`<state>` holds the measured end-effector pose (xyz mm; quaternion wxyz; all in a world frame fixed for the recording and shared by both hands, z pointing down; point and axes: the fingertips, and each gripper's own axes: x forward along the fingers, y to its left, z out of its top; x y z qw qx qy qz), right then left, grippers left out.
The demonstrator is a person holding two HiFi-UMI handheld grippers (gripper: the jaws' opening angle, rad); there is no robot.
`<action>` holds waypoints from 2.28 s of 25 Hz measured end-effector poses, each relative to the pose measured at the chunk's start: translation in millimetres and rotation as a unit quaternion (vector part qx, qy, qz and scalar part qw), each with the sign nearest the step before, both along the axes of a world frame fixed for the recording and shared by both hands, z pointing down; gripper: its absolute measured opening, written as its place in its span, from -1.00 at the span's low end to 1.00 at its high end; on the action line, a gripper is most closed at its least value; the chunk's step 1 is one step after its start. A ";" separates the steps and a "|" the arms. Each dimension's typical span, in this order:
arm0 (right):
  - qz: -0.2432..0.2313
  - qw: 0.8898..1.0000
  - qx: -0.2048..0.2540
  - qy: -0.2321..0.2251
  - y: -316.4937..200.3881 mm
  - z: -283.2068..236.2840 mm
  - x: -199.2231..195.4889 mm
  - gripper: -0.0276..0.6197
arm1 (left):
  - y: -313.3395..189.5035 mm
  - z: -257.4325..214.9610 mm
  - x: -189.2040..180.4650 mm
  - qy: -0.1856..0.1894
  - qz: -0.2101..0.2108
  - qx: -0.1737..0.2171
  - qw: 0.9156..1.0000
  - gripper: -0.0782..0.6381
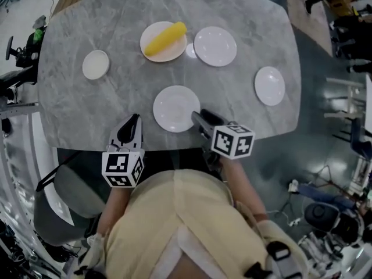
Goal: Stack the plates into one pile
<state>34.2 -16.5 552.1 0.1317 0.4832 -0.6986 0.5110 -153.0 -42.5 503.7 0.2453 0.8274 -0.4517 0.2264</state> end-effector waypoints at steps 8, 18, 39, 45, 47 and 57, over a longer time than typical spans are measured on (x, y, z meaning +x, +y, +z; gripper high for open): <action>-0.031 0.999 -0.019 -0.011 -7.2 8.0 -2.2 -0.51 | 6.3 8.1 2.9 -0.008 -0.045 -0.008 0.999 -0.77; -0.040 0.999 -0.031 -0.019 -10.8 13.8 -6.7 -0.51 | 10.2 12.0 7.7 -0.010 -0.083 -0.012 0.996 -0.77; -0.035 0.997 -0.017 0.061 -13.6 22.9 -1.3 -0.73 | 0.0 8.0 10.3 -0.014 -0.095 -0.003 0.995 -0.77; -0.020 0.999 -0.002 0.033 -15.3 10.2 -4.3 -0.77 | -7.3 3.7 13.5 -0.013 -0.080 0.002 0.997 -0.77; -0.011 1.000 0.008 0.012 -18.7 2.9 -6.0 -0.80 | -10.7 2.2 15.3 -0.011 -0.075 0.004 0.997 -0.77; 0.004 0.996 0.048 -0.076 -30.5 -31.4 -16.5 -0.87 | -26.9 -5.4 29.0 -0.003 -0.043 0.015 0.999 -0.77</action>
